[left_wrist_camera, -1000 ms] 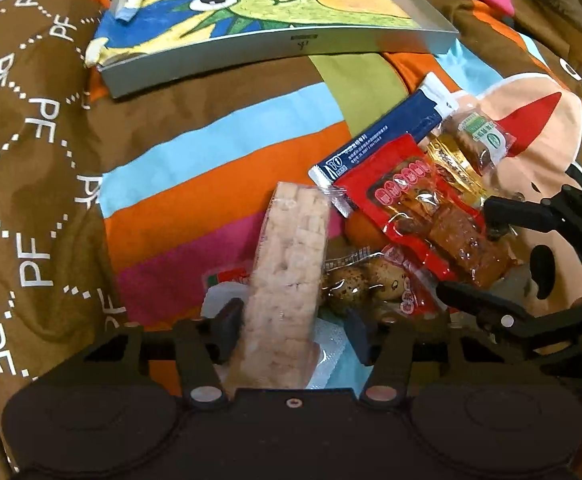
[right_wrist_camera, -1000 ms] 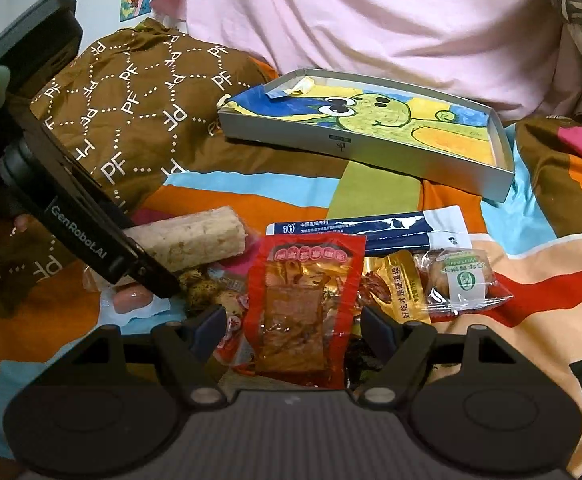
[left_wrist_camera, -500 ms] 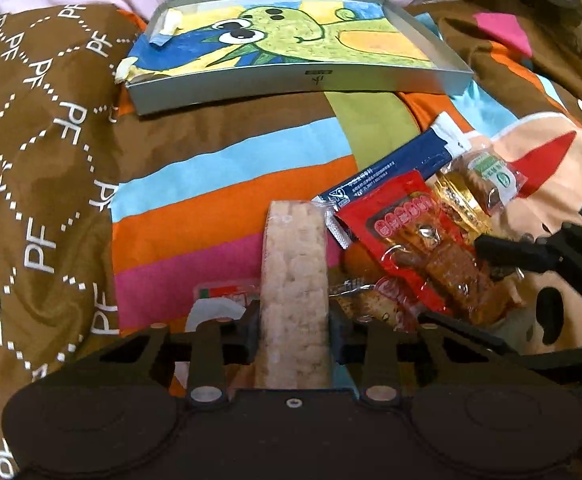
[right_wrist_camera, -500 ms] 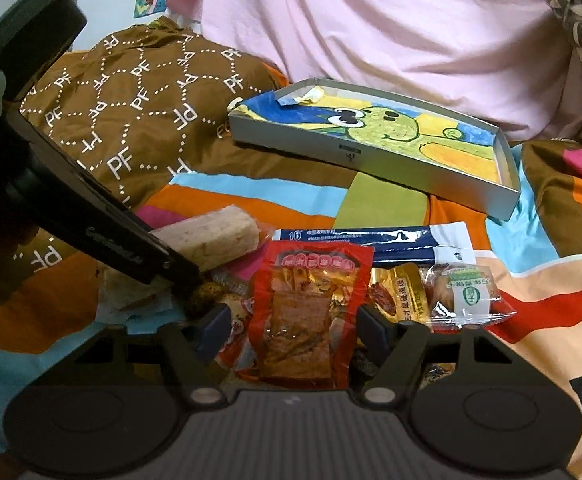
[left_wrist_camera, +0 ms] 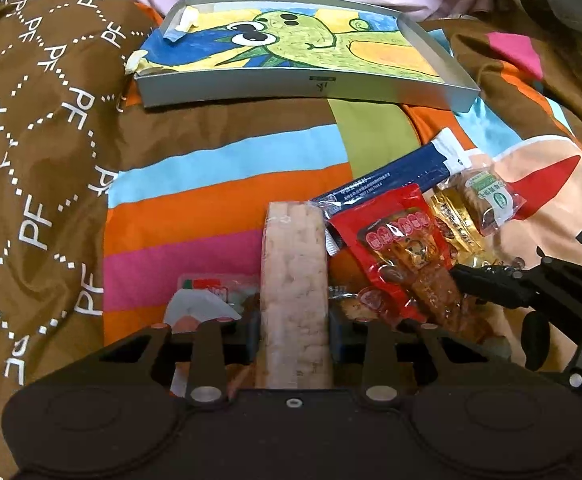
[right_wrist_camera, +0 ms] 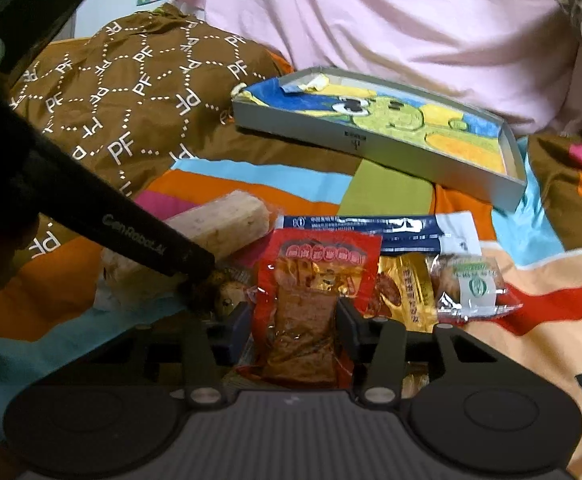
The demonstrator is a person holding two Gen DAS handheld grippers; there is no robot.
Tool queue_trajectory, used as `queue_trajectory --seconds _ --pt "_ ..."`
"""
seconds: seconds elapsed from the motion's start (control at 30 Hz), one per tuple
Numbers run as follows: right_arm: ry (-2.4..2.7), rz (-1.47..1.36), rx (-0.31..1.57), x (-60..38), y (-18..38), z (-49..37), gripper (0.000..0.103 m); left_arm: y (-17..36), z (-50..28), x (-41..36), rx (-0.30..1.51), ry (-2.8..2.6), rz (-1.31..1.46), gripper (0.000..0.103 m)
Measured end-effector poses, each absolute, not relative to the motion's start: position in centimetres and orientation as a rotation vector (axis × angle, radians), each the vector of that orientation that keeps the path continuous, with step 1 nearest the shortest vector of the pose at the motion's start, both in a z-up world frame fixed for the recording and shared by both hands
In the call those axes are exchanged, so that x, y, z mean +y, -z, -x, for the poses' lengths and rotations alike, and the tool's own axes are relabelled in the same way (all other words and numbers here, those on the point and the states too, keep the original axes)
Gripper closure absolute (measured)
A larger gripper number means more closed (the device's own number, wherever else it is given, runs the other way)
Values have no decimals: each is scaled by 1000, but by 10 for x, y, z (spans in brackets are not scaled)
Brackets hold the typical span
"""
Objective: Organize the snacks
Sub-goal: 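Close the left gripper on the rice-cake bar while the right gripper grasps the red pack, then carry the rice-cake bar and red pack over the tray and lower them in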
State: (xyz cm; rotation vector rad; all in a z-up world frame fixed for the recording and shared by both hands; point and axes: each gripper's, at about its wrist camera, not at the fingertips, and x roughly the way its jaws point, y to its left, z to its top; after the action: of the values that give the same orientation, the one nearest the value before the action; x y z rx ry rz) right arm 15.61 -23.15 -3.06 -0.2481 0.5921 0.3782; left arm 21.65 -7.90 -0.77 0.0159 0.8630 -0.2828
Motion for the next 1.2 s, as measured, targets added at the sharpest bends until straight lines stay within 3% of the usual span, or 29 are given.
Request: queue_trajectory --seconds 0.67,1.2 --pt "-360 353 518 -222 29 -145 58 5 -208 -77 817 246 55 69" --pt "-263 468 232 -221 8 -148 58 -23 -221 -92 663 204 71 69"
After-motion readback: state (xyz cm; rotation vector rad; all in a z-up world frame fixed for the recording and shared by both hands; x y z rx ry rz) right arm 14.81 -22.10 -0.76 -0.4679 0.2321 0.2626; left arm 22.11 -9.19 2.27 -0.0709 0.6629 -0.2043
